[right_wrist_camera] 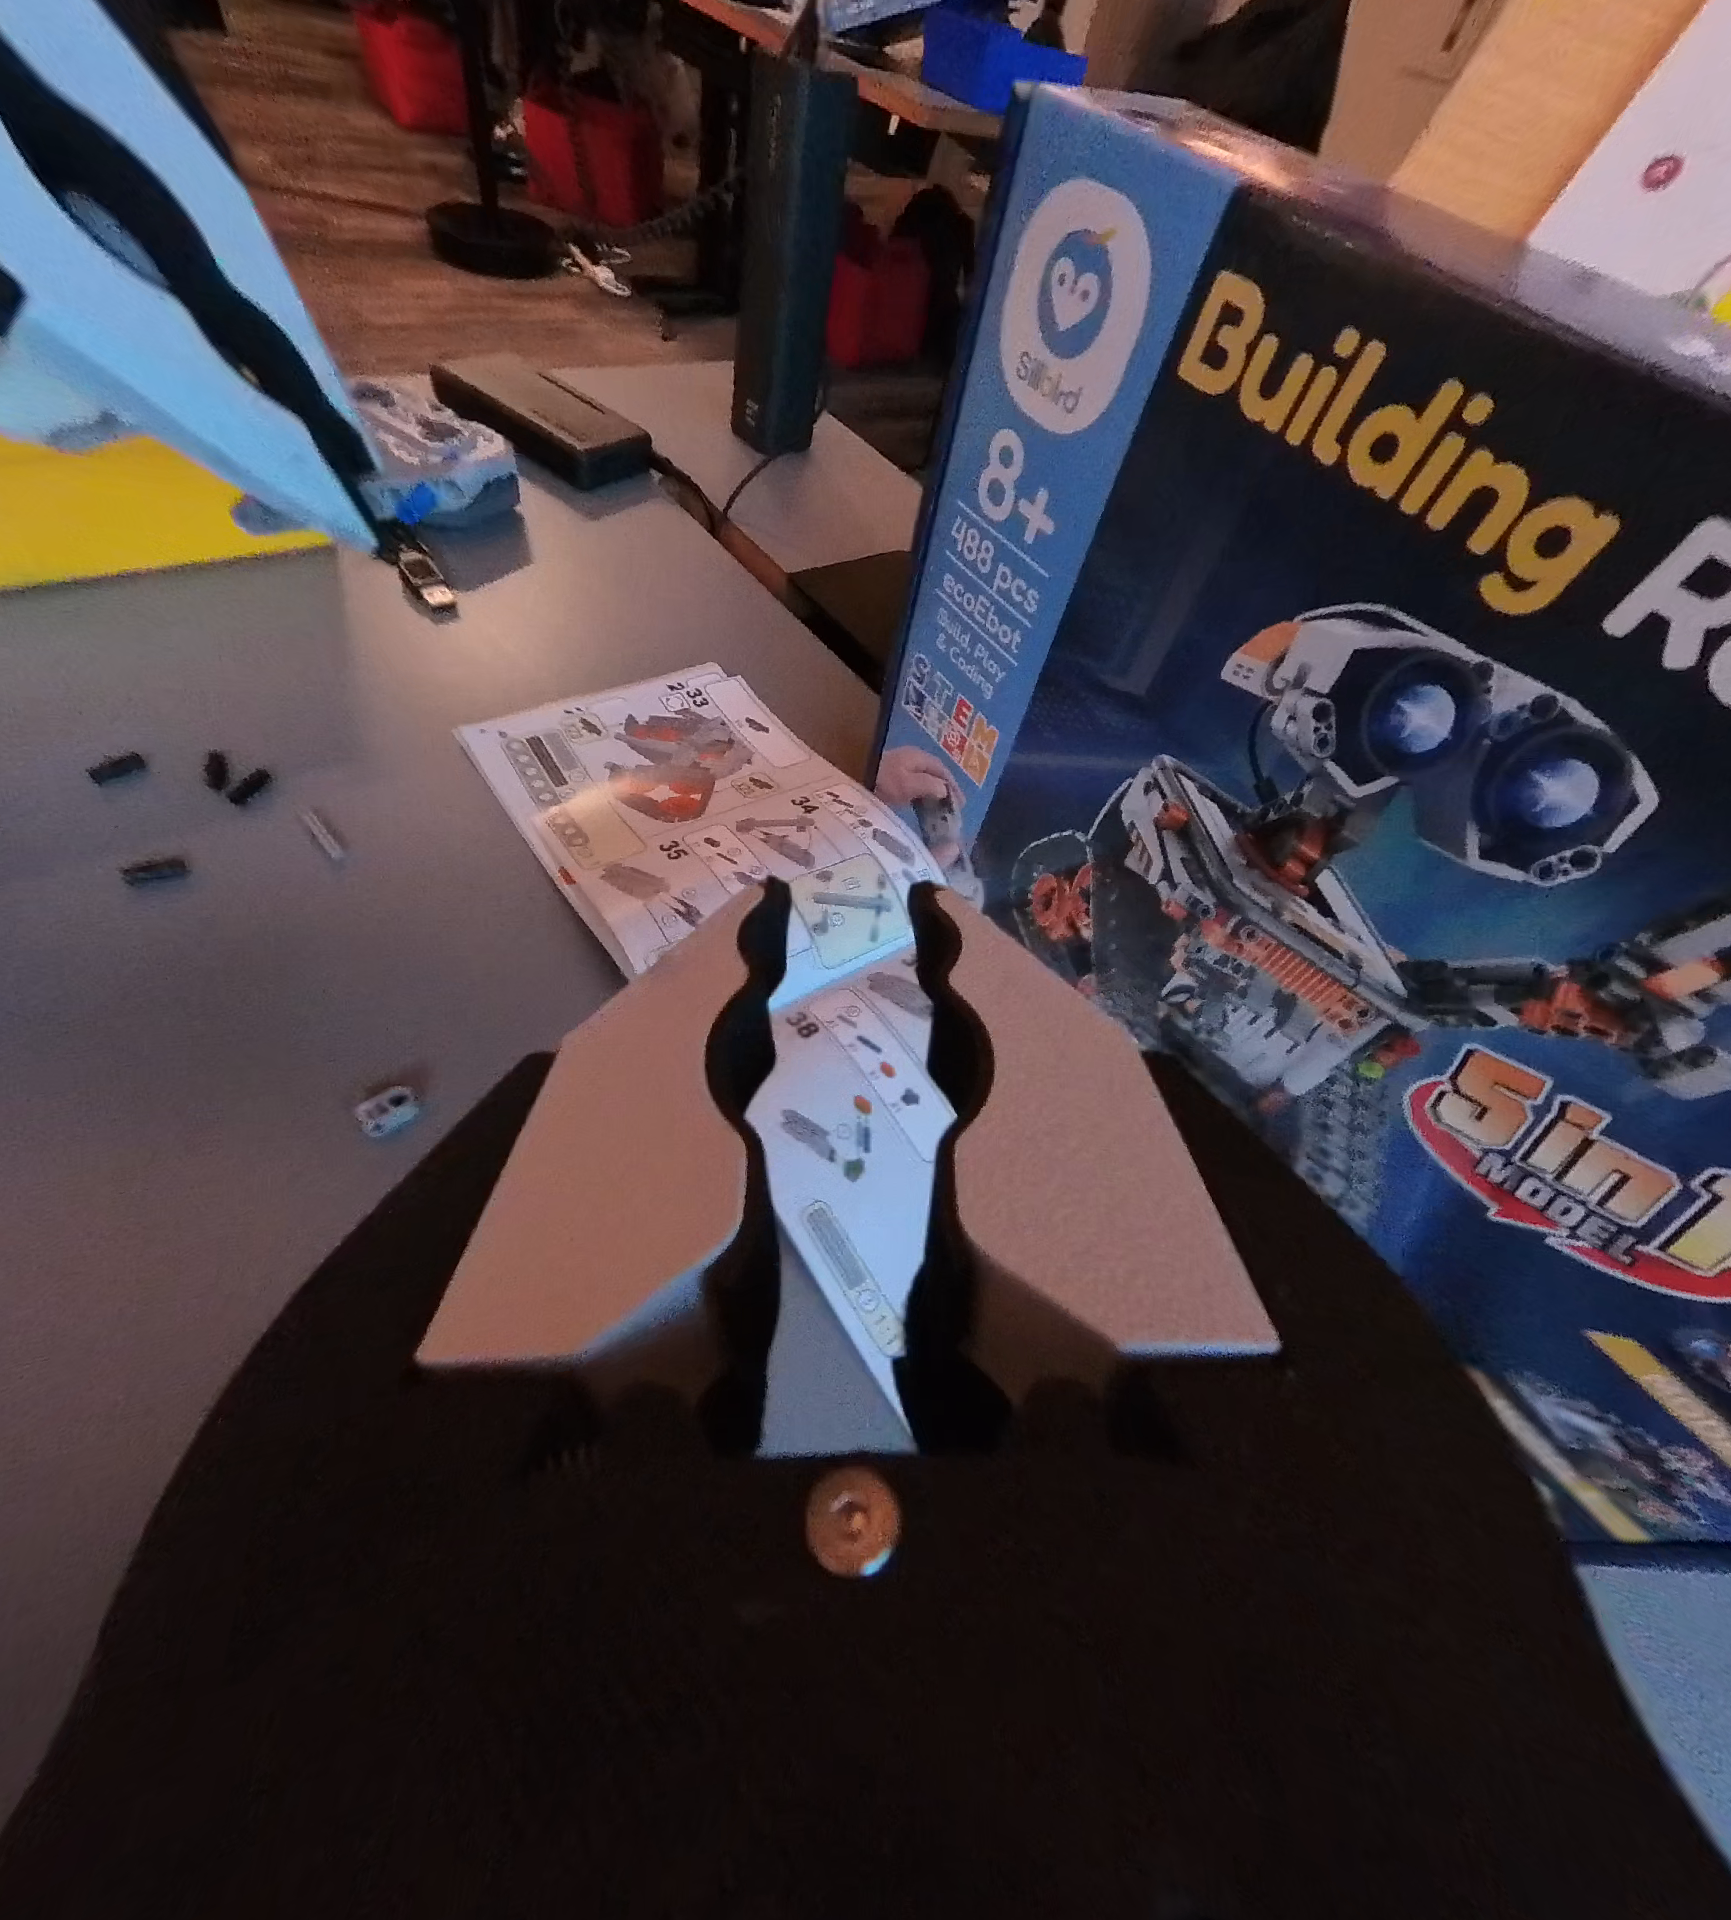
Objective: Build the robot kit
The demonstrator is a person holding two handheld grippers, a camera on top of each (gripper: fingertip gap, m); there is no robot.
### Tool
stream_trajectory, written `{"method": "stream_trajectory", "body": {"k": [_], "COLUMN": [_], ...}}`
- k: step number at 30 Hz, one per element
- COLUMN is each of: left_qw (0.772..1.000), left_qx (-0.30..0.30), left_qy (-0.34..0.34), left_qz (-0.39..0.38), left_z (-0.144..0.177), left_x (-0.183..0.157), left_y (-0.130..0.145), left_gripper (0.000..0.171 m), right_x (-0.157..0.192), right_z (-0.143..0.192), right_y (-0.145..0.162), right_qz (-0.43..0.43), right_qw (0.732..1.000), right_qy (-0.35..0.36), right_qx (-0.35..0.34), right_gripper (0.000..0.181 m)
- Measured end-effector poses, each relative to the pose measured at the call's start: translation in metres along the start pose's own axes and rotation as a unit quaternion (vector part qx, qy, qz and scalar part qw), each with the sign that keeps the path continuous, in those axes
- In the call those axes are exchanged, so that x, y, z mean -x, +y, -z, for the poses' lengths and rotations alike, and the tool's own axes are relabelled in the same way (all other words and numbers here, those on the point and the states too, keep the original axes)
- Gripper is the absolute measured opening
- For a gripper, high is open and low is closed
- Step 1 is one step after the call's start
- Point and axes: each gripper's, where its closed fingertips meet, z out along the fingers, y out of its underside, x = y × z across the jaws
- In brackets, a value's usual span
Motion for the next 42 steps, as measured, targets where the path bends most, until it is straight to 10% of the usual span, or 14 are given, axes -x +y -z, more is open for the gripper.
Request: {"method": "stream_trajectory", "body": {"k": [7,19,42], "left_qw": [0.999,0.998,0.995], "left_qx": [0.001,-0.011,-0.021], "left_qy": [0.036,0.057,0.077], "left_qz": [-0.01,-0.012,-0.053], "left_z": [-0.019,-0.039,-0.045], "left_x": [-0.028,-0.057,-0.078], "left_y": [-0.008,-0.019,-0.023], "left_gripper": [0.006,0.006,0.016], "right_x": [0.013,0.045,0.072], "right_z": [0.002,-0.014,-0.012], "right_y": [-0.01,-0.008,-0.004], "right_qz": [-0.244,-0.417,-0.426], "right_qw": [0.961,0.881,0.842], "right_qy": [-0.124,-0.222,-0.332], "right_qx": [-0.024,-0.025,-0.002], "right_gripper": [0.017,0.015,0.005]}}
